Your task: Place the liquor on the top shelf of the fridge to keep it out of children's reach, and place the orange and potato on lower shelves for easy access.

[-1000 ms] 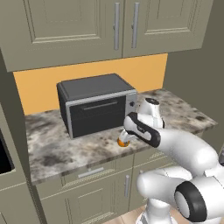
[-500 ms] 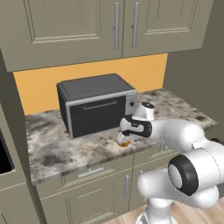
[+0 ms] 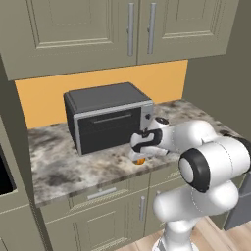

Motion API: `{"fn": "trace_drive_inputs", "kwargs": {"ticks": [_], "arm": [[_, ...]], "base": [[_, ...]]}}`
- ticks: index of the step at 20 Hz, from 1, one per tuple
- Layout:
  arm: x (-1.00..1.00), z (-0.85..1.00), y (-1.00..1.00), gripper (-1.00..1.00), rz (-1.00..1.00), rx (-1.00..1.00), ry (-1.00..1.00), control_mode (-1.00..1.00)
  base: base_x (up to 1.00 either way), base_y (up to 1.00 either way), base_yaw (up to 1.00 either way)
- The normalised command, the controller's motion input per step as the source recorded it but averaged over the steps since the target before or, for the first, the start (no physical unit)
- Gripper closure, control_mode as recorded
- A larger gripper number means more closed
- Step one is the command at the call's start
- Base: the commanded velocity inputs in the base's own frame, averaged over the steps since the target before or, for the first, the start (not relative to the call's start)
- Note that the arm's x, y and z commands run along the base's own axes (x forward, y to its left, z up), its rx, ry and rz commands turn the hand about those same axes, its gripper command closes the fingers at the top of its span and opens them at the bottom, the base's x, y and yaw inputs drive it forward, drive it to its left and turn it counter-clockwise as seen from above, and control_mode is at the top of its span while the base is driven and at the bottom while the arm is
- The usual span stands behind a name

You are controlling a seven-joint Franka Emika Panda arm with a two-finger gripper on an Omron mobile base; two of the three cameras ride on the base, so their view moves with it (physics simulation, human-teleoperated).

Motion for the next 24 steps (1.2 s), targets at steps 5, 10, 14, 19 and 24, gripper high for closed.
{"fn": "trace_drive_inputs", "kwargs": {"ticks": [5, 10, 14, 19, 24], "arm": [[0.28, -0.19, 0.01, -1.0, -0.03, 0.0, 0.0, -1.0], [0.23, -0.2, 0.04, -1.0, -0.03, 0.0, 0.0, -1.0], [0.06, -0.31, 0.08, 1.0, -0.02, -0.02, 0.06, -1.0], [-0.08, -0.31, 0.06, 1.0, -0.02, -0.04, 0.09, -1.0], [-0.73, 0.17, -0.02, 1.0, 0.0, 0.0, -0.05, -1.0]], "base": [[0.0, 0.0, 0.0], [0.0, 0.0, 0.0], [0.0, 0.0, 0.0], [0.0, 0.0, 0.0], [0.0, 0.0, 0.0]]}}
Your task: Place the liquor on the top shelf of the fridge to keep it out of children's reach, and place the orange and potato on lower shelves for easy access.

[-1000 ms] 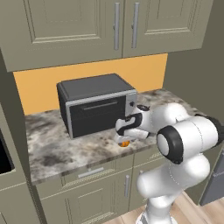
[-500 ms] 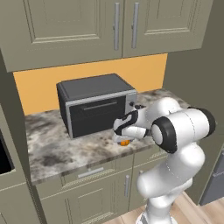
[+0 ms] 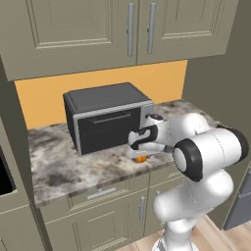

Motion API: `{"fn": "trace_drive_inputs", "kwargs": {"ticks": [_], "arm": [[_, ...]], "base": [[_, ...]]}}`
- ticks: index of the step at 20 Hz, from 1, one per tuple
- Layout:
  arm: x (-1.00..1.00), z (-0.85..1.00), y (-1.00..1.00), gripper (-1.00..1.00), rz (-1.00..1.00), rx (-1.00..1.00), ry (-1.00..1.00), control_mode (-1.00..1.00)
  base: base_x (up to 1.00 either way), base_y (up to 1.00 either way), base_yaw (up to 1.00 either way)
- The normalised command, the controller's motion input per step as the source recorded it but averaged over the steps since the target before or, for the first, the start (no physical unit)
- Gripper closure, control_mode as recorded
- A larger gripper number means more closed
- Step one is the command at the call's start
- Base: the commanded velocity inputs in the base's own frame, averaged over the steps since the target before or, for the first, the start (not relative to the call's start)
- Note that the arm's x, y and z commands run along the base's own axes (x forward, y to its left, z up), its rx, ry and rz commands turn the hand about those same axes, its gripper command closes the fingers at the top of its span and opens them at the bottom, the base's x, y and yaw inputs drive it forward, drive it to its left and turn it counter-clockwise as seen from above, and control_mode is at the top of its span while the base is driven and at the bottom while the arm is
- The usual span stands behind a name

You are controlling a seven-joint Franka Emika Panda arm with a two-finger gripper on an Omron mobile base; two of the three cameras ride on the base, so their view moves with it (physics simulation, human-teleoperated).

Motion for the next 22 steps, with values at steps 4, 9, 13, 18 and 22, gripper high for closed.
{"fn": "trace_drive_inputs", "kwargs": {"ticks": [4, 9, 13, 18, 22], "arm": [[-0.92, 0.84, -0.14, 1.0, 0.0, 0.0, -0.25, -1.0], [-0.76, 1.0, -0.2, 1.0, 0.0, 0.0, -0.32, -1.0], [-0.64, 1.0, -0.27, 1.0, 0.0, 0.0, -0.3, -1.0], [-0.56, 1.0, -0.28, 1.0, 0.0, 0.0, -0.22, -1.0], [-0.44, 1.0, -0.24, 1.0, 0.0, 0.0, -0.14, -1.0]], "base": [[0.0, 0.0, 0.0], [0.0, 0.0, 0.0], [0.0, 0.0, 0.0], [0.0, 0.0, 0.0], [0.0, 0.0, 0.0]]}}
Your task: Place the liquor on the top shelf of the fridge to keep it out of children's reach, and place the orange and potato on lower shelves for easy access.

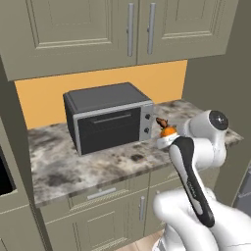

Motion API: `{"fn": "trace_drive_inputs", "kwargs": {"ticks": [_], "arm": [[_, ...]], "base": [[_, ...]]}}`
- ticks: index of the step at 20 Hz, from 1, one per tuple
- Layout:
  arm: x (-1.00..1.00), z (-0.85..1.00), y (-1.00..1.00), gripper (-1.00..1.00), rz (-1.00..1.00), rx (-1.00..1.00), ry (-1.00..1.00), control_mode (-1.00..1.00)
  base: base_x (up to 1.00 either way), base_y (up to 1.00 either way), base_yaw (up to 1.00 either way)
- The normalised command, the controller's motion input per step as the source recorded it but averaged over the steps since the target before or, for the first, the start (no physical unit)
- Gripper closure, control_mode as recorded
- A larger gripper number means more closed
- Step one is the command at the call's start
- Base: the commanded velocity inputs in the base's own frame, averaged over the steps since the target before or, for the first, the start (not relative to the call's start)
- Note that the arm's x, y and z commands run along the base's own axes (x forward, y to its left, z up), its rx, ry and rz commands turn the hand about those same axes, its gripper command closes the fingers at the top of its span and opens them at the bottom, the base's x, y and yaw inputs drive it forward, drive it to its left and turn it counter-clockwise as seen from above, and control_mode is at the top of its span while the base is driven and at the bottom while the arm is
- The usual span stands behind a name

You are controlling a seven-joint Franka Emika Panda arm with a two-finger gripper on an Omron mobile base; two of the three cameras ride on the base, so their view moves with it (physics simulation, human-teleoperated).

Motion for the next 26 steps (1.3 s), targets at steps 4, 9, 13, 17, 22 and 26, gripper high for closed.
{"fn": "trace_drive_inputs", "kwargs": {"ticks": [4, 9, 13, 17, 22, 26], "arm": [[-0.41, 1.0, -0.24, 1.0, 0.0, 0.0, -0.05, -1.0], [-0.7, 0.93, -0.17, 1.0, 0.0, 0.0, -0.01, -1.0], [-0.25, 0.17, -0.05, 1.0, 0.0, 0.0, 0.0, 1.0], [0.0, 0.0, 0.0, 1.0, 0.0, 0.0, 0.0, 1.0], [0.0, 0.0, 0.0, 1.0, 0.0, 0.0, 0.0, 1.0], [0.0, 0.0, 0.0, 1.0, 0.0, 0.0, 0.0, 1.0]], "base": [[0.0, 0.0, 0.0], [0.0, 0.0, 0.0], [-0.75, -0.28, -0.03], [-1.0, -0.69, -0.28], [-0.85, -0.76, -0.47], [-0.14, -0.89, -0.62]]}}
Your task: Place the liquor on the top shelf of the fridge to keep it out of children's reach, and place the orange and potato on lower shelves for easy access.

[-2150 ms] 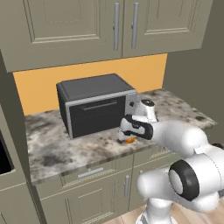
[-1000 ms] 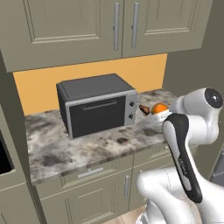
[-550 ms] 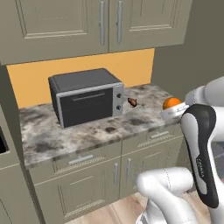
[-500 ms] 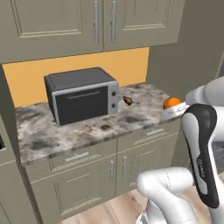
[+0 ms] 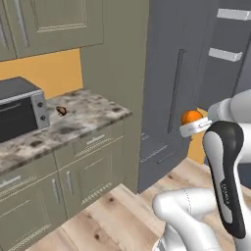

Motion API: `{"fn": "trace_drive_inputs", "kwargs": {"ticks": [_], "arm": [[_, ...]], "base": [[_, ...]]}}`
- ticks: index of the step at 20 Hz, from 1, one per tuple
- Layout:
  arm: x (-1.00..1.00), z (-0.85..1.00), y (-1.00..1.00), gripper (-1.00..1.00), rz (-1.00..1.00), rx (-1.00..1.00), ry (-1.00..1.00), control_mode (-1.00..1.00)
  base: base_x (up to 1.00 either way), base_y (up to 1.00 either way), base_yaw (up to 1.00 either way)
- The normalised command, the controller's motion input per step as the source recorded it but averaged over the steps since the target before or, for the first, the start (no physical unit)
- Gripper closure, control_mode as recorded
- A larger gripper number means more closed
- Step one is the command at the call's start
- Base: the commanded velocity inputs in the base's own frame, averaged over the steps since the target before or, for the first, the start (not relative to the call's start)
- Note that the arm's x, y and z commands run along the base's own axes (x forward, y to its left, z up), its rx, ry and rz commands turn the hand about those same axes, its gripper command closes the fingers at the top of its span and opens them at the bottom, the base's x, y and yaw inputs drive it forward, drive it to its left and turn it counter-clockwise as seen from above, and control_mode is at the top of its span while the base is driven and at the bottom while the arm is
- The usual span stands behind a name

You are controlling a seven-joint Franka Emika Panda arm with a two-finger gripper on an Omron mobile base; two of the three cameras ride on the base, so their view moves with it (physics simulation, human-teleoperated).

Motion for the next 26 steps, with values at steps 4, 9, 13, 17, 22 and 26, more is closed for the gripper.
{"fn": "trace_drive_inputs", "kwargs": {"ticks": [4, 9, 13, 17, 22, 26], "arm": [[0.0, 0.0, 0.0, 1.0, 0.0, 0.0, 0.0, 1.0], [0.0, 0.0, 0.0, 1.0, 0.0, 0.0, 0.0, 1.0], [0.0, 0.0, 0.0, 1.0, 0.0, 0.0, 0.0, 1.0], [0.0, 0.0, 0.0, 1.0, 0.0, 0.0, 0.0, 1.0], [0.0, 0.0, 0.0, 1.0, 0.0, 0.0, 0.0, 1.0], [0.0, 0.0, 0.0, 1.0, 0.0, 0.0, 0.0, 1.0]], "base": [[0.01, -0.85, -0.69], [0.25, -0.74, -0.64], [0.51, -0.5, -0.49], [0.52, -0.2, -0.11], [0.71, -0.01, 0.19], [0.86, 0.0, 0.43]]}}
